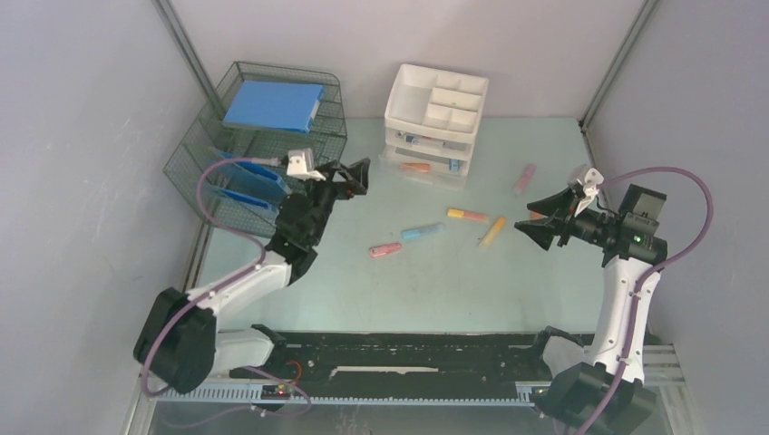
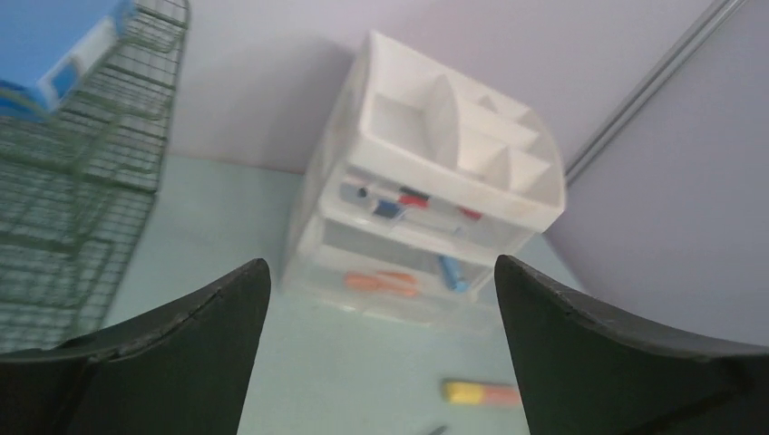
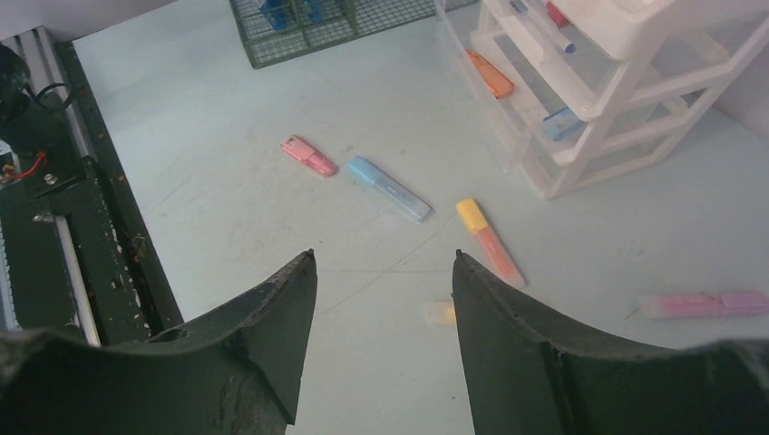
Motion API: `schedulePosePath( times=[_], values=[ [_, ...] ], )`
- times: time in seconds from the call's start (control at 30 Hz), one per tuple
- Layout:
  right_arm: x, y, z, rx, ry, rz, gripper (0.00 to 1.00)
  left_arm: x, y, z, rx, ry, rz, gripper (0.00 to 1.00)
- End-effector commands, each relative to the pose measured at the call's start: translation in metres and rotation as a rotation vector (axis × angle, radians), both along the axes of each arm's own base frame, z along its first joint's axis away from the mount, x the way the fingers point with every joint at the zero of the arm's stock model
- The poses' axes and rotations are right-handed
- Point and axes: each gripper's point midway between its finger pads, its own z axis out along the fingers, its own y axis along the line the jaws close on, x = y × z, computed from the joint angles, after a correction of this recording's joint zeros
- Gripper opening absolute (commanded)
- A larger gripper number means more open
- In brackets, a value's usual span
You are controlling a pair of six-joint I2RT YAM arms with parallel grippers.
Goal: Organize the desk
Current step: Place the stationery in the drawer, then pick up the stationery from the center of the board.
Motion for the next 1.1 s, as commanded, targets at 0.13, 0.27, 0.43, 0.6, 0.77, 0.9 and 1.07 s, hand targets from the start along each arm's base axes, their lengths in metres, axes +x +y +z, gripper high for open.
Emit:
schedulePosePath(
  times=[0.13, 0.27, 0.43, 0.6, 0.77, 0.9, 1.07],
  values=[
    [-0.024, 0.042, 0.003, -0.080, -0.160, 0.230, 0.77, -0.044, 0.034, -0.020, 0.166, -0.040, 0.006, 1.00],
    [-0.035, 0.078, -0.012, -0.180, -0.228, 0.416, 0.91, -0.063, 0.026, -0.015, 0.204, 0.038, -0.099, 1.00],
    [-0.036, 0.135, -0.041, -0.395, -0.319, 0.627, 1.00, -0.086, 0.036, 0.005, 0.235, 0.097, -0.124, 1.00],
    [-0.019, 0.185, -0.069, -0.553, -0.244, 0.790, 1.00, -0.111, 0.052, 0.039, 0.244, 0.117, -0.123, 1.00],
    [0.003, 0.229, -0.089, -0.635, -0.129, 0.920, 0.97, -0.129, 0.063, 0.044, 0.379, 0.151, -0.154, 1.00],
    [0.017, 0.257, -0.123, -0.719, -0.012, 0.955, 0.91, -0.128, 0.084, 0.022, 0.483, 0.186, -0.078, 1.00],
    [0.033, 0.281, -0.164, -0.840, 0.039, 0.921, 0.87, -0.127, 0.100, 0.012, 0.474, 0.174, -0.005, 1.00]
  ],
)
